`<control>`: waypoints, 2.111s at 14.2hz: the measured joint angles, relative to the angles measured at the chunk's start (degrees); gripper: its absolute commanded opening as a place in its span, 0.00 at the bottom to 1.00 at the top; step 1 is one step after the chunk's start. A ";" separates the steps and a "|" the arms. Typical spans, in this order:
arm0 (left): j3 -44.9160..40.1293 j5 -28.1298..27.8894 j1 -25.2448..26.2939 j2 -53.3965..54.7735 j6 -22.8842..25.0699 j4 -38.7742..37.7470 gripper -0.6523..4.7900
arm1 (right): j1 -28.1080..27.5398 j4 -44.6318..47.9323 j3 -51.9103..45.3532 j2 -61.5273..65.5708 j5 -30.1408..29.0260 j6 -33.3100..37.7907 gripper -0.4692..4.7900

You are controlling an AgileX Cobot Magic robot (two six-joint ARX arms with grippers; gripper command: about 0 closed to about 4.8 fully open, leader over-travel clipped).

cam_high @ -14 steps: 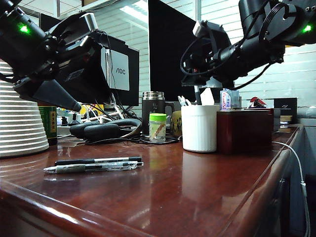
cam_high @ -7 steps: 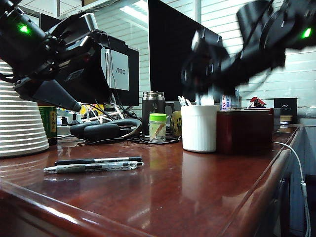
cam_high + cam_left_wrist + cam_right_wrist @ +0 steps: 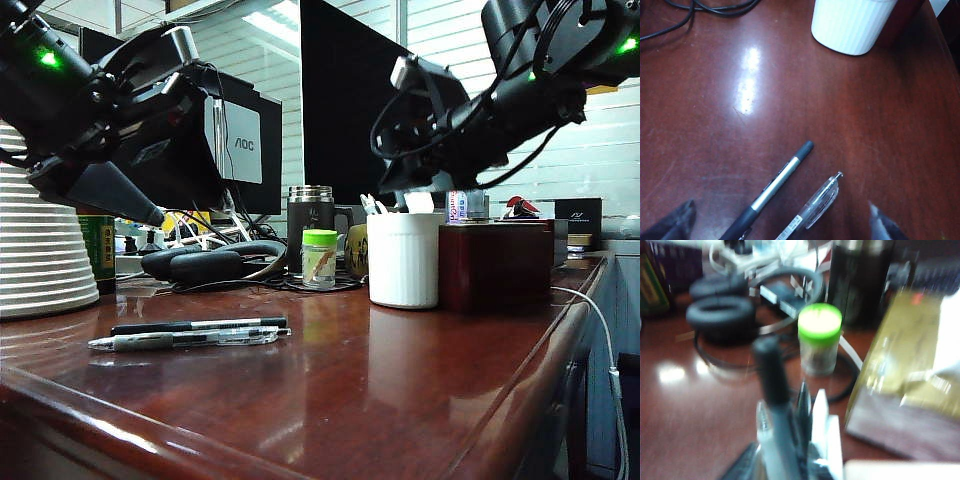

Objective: Pick up all the pens on the desk and put them into the pen holder one by one.

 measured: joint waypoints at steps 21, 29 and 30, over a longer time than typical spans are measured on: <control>0.00 0.00 0.00 0.00 -0.04 0.00 1.00 | 0.00 -0.90 0.00 0.00 0.00 -2.78 0.37; 0.22 0.00 0.00 0.04 -0.02 -2.10 1.00 | 0.00 -8.13 -0.02 -7.78 -9.35 -2.75 0.57; 0.46 0.59 0.00 0.52 0.46 -4.07 1.00 | 0.00 -13.40 -0.04 -11.06 -11.28 -2.73 0.57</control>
